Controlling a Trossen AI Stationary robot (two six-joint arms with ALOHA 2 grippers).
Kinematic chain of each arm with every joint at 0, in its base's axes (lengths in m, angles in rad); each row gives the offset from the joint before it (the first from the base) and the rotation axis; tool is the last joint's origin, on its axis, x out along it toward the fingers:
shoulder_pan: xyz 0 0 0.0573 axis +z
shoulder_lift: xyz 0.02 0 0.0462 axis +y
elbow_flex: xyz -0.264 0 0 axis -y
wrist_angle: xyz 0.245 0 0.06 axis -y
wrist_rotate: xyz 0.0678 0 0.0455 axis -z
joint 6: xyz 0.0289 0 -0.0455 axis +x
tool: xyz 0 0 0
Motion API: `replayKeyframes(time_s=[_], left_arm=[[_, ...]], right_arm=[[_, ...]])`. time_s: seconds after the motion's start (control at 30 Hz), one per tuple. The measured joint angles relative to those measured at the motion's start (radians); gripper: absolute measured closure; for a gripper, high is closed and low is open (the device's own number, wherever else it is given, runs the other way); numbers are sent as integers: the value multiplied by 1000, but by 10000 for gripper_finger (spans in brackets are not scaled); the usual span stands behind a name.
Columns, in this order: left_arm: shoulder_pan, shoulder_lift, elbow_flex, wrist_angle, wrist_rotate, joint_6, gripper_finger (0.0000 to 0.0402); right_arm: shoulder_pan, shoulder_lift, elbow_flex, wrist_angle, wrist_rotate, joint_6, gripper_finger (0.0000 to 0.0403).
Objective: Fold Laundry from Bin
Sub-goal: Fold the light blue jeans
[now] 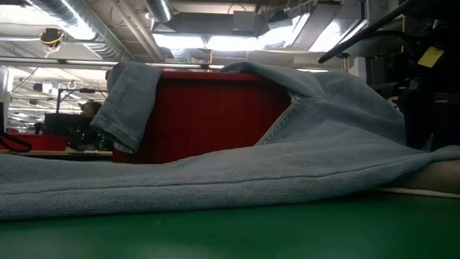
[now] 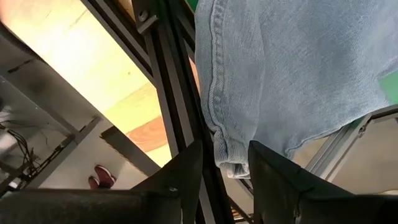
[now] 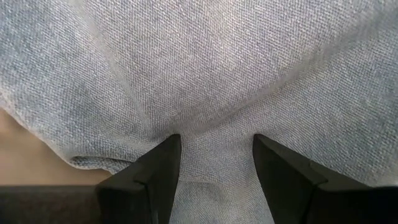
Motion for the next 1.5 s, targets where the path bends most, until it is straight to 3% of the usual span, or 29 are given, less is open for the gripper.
replayKeyframes(time_s=[0.43,0.6,0.9,1.33,1.5], left_arm=[[-8,10,0,-1,-21,-23,276],[-7,39,0,1,28,-19,276],[-11,48,0,11,29,-18,279],[-10,49,0,30,53,-21,389],[20,47,0,76,48,-18,395]], right_arm=[[0,0,0,0,0,0,200],[0,0,0,0,0,0,200],[0,0,0,0,0,0,200],[0,0,0,0,0,-1,200],[0,0,0,0,0,-2,200]])
